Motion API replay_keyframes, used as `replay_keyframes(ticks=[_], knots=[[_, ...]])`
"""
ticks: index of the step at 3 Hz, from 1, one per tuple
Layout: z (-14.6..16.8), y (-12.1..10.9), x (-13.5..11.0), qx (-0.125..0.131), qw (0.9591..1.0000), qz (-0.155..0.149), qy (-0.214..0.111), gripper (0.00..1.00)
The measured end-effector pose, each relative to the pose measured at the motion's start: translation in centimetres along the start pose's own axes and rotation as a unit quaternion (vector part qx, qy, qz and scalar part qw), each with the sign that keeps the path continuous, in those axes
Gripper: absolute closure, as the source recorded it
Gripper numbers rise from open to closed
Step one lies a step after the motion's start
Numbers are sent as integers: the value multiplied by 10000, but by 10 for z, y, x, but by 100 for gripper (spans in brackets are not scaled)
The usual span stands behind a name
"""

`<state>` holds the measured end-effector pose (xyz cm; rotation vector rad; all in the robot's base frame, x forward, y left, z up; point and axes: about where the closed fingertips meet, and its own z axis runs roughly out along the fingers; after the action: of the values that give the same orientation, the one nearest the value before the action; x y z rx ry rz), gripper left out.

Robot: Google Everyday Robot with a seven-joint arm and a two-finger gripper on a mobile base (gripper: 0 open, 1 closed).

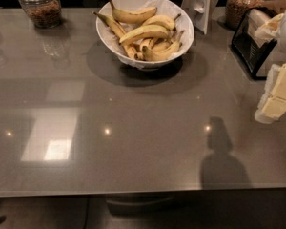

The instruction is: Pick banana from white bowl

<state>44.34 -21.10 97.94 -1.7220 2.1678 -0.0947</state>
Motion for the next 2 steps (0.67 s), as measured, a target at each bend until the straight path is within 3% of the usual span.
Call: replay_keyframes(ticks=[1, 2], knots=[[4, -17, -11, 244, 9977, -201, -606, 0], [10, -46, -38, 444, 9879, -494, -1399, 0]])
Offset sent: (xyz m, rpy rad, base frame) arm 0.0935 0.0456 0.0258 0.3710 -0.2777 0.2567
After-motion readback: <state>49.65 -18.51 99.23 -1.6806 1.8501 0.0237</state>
